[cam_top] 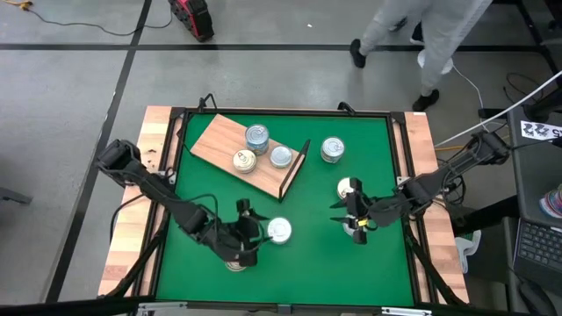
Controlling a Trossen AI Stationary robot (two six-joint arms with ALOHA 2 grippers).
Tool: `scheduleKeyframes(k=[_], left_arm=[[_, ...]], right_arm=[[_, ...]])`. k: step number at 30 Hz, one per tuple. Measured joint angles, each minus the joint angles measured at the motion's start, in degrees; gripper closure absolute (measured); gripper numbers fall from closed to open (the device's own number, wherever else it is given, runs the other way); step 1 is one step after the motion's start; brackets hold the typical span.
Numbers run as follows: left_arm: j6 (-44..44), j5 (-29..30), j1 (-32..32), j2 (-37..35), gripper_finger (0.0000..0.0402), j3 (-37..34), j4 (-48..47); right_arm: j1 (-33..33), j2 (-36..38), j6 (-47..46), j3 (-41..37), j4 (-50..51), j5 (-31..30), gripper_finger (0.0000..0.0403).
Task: Stack canned seafood by type on shelf
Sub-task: Put the red tuna can on the shelf
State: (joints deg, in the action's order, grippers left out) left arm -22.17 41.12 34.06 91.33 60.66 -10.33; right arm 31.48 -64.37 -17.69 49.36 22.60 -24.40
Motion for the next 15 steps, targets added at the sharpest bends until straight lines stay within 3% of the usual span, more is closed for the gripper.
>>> scheduleKeyframes(k=[7, 15], left_arm=[[9.39, -1.13, 2.02, 7.58, 0.0153, 0.0, 10.02], [15.75, -1.05, 2.34, 13.92, 0.0153, 0.0, 14.24]], right_arm=[[-0.02, -4.05, 0.08, 0.0, -3.99, 2.36, 0.0249], [-0.02, -7.26, 0.58, 0.0, -6.94, 3.06, 0.0249]])
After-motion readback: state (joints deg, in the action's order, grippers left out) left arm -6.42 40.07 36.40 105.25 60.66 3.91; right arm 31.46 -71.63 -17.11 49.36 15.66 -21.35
